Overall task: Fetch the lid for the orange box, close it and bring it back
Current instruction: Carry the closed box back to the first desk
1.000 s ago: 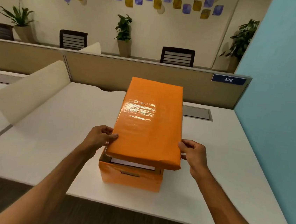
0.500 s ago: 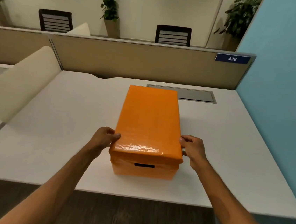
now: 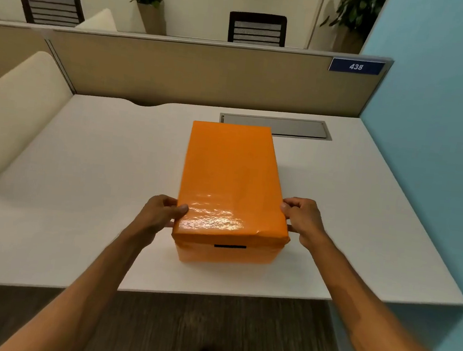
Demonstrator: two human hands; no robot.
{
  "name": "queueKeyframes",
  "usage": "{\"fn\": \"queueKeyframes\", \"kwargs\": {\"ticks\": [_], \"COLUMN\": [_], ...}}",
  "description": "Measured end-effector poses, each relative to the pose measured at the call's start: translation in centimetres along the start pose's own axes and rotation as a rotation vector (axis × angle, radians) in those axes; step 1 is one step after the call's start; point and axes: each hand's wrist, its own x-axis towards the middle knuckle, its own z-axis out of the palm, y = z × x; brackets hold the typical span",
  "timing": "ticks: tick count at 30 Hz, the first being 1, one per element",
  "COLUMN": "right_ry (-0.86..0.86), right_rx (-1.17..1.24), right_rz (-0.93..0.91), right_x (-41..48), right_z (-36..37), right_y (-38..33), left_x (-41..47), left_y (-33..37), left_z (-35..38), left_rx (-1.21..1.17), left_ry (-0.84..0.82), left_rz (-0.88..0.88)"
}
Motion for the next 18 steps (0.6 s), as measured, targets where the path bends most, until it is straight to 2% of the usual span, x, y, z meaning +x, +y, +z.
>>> {"fn": "queueKeyframes", "kwargs": {"ticks": [11, 15, 18], "right_ry": [0.056, -0.028, -0.081], "right_rx": [-0.07, 0.013, 0.046], "right_rz": [-0.003, 0.083, 0.106], "right_x": [-0.4, -0.1, 1.1], "right_z": [0.9, 0.5, -0.1], "right_y": [0.7, 0.2, -0.5], "left_x": [0.5, 1.6, 3.1], "left_y": [-1.0, -0.5, 0.7], "left_z": [0.1, -0.2, -0.4], "left_rx": [-0.034, -0.155, -0.189], "left_ry": [-0.018, -0.031, -0.051], "left_rz": [-0.008, -0.065, -0.033]}}
